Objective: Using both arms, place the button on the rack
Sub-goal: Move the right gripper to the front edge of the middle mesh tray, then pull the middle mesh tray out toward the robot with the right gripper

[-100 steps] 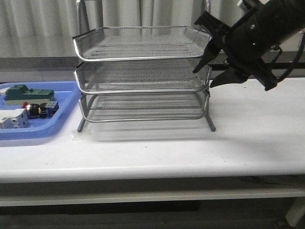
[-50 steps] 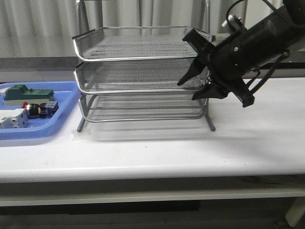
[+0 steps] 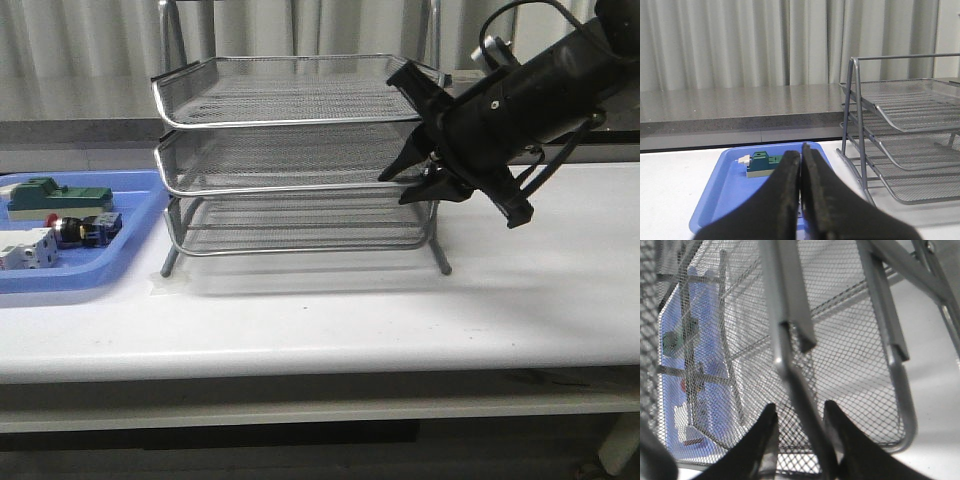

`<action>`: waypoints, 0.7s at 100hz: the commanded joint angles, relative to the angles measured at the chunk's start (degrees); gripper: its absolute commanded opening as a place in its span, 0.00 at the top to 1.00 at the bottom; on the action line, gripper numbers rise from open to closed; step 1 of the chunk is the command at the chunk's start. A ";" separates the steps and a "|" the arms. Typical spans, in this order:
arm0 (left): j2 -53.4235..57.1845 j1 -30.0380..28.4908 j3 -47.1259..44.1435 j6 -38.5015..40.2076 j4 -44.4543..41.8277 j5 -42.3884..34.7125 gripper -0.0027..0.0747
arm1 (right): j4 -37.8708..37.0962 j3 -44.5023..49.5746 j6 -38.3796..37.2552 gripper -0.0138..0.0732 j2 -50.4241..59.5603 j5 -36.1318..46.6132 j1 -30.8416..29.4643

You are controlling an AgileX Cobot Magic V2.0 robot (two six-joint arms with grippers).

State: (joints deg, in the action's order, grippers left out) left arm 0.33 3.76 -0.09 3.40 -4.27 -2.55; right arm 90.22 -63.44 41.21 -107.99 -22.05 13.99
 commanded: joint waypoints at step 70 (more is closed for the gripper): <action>1.97 -0.18 -2.67 0.48 0.40 -4.25 0.96 | -0.24 12.99 7.77 0.85 7.41 -3.40 -0.21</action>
State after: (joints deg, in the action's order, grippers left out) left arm 0.33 3.76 -0.09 3.40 -4.27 -2.55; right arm 94.36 -52.55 45.05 -103.48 -25.83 13.88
